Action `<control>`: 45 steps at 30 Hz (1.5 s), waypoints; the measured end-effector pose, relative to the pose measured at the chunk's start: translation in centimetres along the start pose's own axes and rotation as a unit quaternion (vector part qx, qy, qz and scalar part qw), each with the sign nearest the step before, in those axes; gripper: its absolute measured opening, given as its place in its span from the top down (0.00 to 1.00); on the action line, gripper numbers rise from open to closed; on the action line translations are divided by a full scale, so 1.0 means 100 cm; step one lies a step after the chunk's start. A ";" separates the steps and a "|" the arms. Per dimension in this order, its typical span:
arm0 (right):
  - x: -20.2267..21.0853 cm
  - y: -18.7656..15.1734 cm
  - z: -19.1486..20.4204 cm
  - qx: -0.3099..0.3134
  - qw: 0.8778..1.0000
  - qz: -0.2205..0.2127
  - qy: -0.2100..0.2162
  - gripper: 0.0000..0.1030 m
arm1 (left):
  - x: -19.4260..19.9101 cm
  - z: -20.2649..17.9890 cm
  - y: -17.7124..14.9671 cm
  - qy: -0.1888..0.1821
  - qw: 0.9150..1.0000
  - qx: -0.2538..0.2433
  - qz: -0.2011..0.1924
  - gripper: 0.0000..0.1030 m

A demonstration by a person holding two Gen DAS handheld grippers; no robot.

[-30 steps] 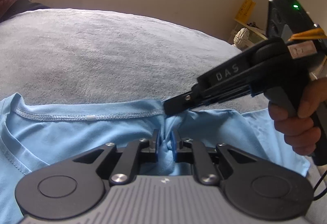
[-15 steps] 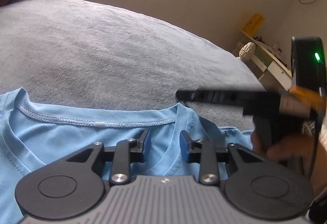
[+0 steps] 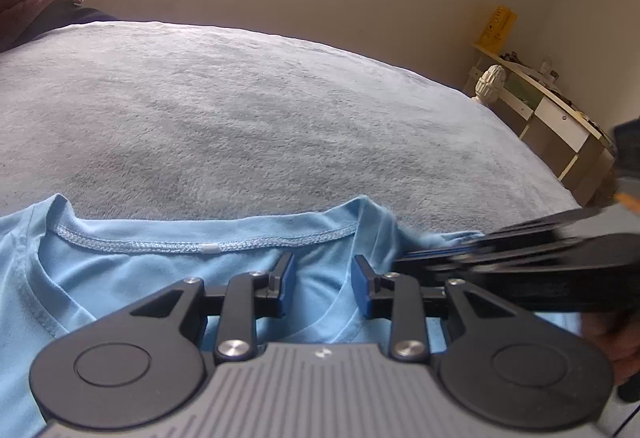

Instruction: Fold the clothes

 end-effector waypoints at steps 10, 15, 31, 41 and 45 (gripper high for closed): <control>0.013 0.034 -0.057 -0.168 0.980 -0.092 -0.059 0.90 | 0.007 0.002 0.004 -0.003 1.000 0.015 -0.010 0.67; 0.050 0.016 -0.085 -0.172 0.975 -0.097 -0.104 0.82 | 0.007 -0.007 0.015 -0.031 0.999 0.014 -0.022 0.65; 0.072 -0.072 -0.197 -0.277 0.935 -0.035 -0.219 0.52 | -0.031 -0.013 0.014 0.035 0.999 -0.011 -0.005 0.72; 0.080 -0.072 -0.192 -0.262 0.937 -0.067 -0.223 0.99 | -0.029 -0.007 0.017 0.057 0.998 0.003 -0.014 0.80; 0.082 -0.081 -0.202 -0.291 0.921 -0.082 -0.244 1.00 | -0.027 -0.007 0.017 0.061 0.998 0.003 -0.014 0.80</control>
Point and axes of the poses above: each gripper's, at about its wrist camera, not at the fingertips, and x roughly against the way its jaws point, z to its left, y to its top, the point moved 4 cm from there along -x, roughly the way its jaws point, and after that the axes turned 15 degrees about -y, right-handed, at the moved point
